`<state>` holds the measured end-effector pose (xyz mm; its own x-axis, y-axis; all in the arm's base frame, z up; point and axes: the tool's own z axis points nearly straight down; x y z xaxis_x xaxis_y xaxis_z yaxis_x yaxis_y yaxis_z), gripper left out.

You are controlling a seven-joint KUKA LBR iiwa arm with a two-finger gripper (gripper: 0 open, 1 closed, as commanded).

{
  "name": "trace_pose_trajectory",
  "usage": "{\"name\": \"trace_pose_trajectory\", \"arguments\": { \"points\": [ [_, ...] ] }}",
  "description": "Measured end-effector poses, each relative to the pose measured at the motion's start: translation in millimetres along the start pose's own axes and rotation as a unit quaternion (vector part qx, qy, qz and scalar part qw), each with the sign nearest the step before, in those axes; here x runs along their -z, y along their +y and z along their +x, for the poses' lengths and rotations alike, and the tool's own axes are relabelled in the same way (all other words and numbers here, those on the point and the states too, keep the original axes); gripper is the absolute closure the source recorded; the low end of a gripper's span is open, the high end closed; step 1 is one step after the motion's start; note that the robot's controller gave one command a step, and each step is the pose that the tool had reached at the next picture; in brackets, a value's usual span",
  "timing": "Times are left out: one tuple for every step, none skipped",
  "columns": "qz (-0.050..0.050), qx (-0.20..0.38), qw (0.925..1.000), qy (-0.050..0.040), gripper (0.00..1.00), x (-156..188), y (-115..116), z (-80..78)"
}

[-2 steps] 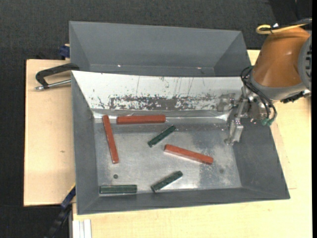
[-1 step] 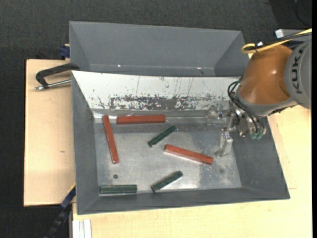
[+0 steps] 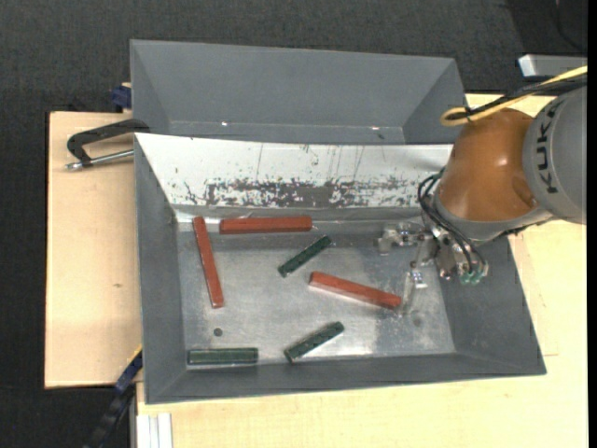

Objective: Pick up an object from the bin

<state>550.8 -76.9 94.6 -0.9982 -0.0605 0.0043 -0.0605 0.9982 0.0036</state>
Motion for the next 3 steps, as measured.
{"name": "trace_pose_trajectory", "arguments": {
  "points": [
    [0.002,-0.018,0.9998,-0.0066,1.00,-21.4,13.5,-25.8],
    [0.002,-0.018,0.9998,-0.0055,0.00,-22.6,13.3,-25.1],
    [0.002,-0.018,0.9998,-0.0054,0.00,-22.7,13.4,-25.0]
  ]
}}
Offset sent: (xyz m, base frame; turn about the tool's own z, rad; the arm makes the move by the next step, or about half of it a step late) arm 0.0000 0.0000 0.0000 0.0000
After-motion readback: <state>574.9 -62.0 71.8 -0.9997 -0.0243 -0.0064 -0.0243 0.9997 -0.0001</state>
